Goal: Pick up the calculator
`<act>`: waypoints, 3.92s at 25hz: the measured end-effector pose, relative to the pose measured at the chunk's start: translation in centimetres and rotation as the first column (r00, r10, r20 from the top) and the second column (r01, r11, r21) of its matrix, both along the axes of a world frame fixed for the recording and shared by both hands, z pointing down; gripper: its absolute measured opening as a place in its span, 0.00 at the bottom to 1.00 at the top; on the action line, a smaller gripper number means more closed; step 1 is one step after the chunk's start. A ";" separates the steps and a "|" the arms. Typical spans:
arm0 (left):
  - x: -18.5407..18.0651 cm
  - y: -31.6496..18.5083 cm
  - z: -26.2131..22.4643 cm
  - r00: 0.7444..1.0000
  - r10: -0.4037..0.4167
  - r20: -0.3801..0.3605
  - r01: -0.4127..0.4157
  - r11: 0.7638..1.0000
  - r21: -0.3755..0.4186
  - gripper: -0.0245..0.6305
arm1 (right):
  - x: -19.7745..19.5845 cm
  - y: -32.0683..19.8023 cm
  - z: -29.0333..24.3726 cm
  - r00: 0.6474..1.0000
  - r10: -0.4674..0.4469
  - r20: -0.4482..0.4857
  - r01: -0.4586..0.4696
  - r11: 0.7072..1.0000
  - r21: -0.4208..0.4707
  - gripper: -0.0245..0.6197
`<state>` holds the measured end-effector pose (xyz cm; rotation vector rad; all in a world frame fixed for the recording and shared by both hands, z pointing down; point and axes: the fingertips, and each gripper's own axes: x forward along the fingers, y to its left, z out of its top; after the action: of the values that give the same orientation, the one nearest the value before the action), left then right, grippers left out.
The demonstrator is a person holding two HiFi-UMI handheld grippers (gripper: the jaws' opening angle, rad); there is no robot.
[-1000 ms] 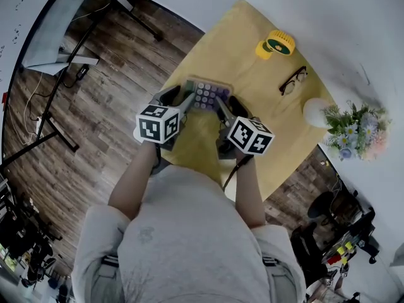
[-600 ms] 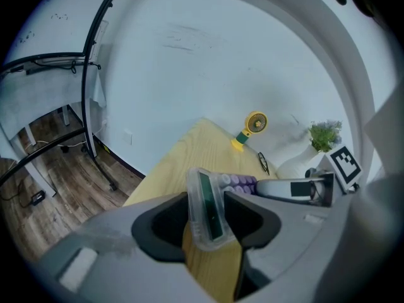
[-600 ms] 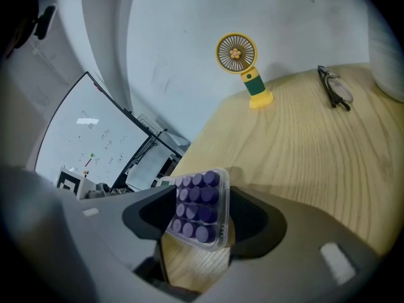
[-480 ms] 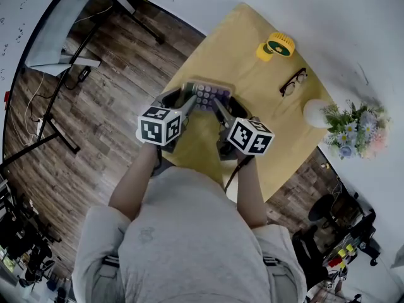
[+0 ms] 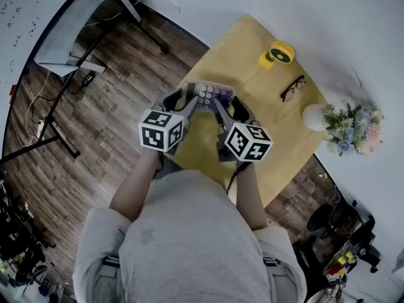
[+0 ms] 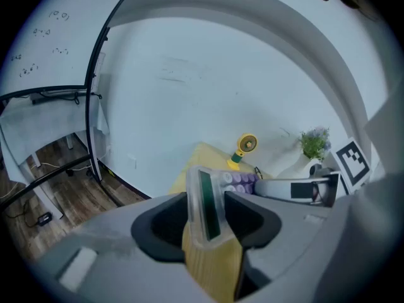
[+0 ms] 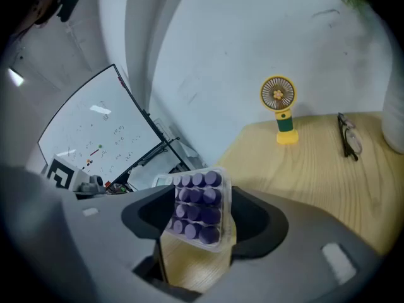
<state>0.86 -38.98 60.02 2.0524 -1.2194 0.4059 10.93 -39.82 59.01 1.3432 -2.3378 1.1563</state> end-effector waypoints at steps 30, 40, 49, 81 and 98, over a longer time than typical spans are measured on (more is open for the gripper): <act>-1.6 2.9 -14.4 0.995 0.092 0.042 -0.101 0.926 0.364 0.32 | -1.8 3.8 -14.8 0.990 0.107 -0.089 -0.063 0.917 0.394 0.42; -1.8 4.7 -18.5 0.990 0.132 0.053 -0.141 0.875 0.462 0.32 | -2.0 6.2 -19.0 0.983 0.157 -0.093 -0.091 0.864 0.495 0.42; -1.4 6.9 -21.4 0.984 0.172 0.054 -0.175 0.832 0.526 0.32 | -1.7 9.0 -22.4 0.971 0.207 -0.118 -0.103 0.811 0.575 0.42; -1.2 14.7 -28.1 0.964 0.241 0.110 -0.247 0.667 0.703 0.32 | -1.7 17.9 -28.9 0.943 0.320 -0.093 -0.142 0.639 0.756 0.42; -0.8 17.7 -28.3 0.958 0.265 0.109 -0.260 0.644 0.719 0.32 | -1.4 21.3 -29.2 0.929 0.356 -0.100 -0.142 0.594 0.792 0.42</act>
<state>0.02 -21.31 31.72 2.9439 -1.1856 0.0126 9.51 -18.49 29.80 1.9842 -2.5850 -0.1142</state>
